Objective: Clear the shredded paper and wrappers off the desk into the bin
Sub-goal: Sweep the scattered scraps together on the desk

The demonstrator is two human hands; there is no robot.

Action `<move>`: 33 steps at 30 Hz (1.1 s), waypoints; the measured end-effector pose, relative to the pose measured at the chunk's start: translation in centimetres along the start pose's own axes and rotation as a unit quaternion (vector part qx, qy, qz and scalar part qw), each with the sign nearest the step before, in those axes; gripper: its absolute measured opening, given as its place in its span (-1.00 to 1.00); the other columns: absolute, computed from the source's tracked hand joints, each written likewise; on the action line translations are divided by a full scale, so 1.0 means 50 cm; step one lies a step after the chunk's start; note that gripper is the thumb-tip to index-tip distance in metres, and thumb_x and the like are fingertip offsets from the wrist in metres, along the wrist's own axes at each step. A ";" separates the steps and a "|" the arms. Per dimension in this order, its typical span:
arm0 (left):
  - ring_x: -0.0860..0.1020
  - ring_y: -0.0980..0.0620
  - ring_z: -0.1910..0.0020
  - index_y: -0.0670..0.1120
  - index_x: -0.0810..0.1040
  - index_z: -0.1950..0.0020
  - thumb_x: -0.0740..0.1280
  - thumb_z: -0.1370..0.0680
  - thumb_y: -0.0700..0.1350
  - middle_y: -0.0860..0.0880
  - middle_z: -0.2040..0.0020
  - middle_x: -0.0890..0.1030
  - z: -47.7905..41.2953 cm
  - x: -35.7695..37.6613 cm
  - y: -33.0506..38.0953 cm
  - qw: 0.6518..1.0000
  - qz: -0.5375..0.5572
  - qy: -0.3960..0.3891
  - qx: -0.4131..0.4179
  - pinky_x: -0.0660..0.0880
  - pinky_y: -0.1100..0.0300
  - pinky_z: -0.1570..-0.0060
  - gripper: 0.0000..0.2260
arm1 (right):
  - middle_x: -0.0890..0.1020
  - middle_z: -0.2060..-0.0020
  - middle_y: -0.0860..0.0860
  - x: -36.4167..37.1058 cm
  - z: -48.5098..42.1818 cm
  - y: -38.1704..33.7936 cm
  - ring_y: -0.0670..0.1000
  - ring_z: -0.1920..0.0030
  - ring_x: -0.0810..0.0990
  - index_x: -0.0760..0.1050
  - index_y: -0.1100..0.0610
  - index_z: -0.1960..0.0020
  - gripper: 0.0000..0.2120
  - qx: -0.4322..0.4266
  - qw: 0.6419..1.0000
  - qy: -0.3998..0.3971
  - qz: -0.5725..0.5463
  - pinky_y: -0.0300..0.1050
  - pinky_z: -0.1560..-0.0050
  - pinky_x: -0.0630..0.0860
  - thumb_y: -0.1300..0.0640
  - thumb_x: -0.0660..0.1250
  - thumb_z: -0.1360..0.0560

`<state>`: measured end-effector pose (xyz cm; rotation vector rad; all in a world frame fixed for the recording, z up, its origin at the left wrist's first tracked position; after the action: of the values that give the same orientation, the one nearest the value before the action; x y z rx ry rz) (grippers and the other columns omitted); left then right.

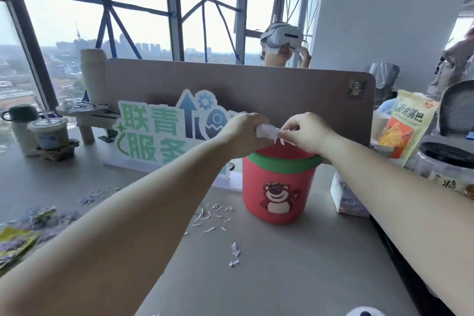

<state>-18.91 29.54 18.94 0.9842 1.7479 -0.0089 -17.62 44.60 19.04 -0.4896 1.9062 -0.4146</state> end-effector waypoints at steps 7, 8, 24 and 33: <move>0.55 -0.11 -0.08 -0.02 0.54 -0.19 0.37 -0.45 -0.03 -0.05 -0.10 0.61 -0.027 0.041 -0.004 0.997 -0.066 -0.036 0.013 0.51 -0.01 -0.09 -0.68 | 0.60 0.22 -0.06 0.019 -0.021 0.023 0.03 0.08 0.55 0.59 0.08 0.06 -0.83 0.013 0.999 -0.036 0.019 -0.16 0.08 0.42 0.11 0.23 -0.50; 0.54 -0.10 -0.09 -0.01 0.53 -0.20 0.36 -0.46 -0.03 -0.04 -0.12 0.61 -0.026 0.041 -0.005 0.997 -0.066 -0.034 0.013 0.50 -0.01 -0.10 -0.68 | 0.57 0.27 -0.10 0.020 -0.023 0.022 0.03 0.11 0.53 0.59 0.07 0.06 -0.83 0.011 0.999 -0.043 0.021 -0.14 0.08 0.43 0.13 0.21 -0.51; 0.16 0.00 -0.51 0.15 0.16 -0.48 0.27 -0.53 0.09 0.06 -0.56 0.03 0.132 -0.058 -0.077 0.998 -0.059 -0.021 -0.020 0.14 0.06 -0.45 -0.45 | 0.59 -0.14 0.04 0.035 0.054 -0.123 0.07 -0.18 0.51 0.50 0.09 -0.17 -0.71 -0.124 0.991 0.029 0.032 -0.03 -0.20 0.44 -0.02 0.24 -0.52; 0.14 -0.01 -0.51 0.19 0.10 -0.49 0.26 -0.50 0.18 0.06 -0.55 0.08 0.381 -0.089 -0.221 0.986 -0.079 -0.035 -0.143 0.11 0.03 -0.48 -0.40 | 0.58 -0.12 0.08 0.200 0.184 -0.212 0.05 -0.15 0.49 0.51 0.17 -0.16 -0.72 -0.183 0.983 -0.003 -0.025 -0.21 -0.07 0.32 0.07 0.28 -0.50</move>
<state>-10.34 11.01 9.62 0.6292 1.7015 0.1026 -11.00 29.87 13.11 -0.7789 1.9745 -0.0916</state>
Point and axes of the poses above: each hand's wrist, its own z-axis away from the middle knuckle, its own x-axis out of the palm, y = z × x, the point moved 5 cm from there along -z, towards the middle knuckle
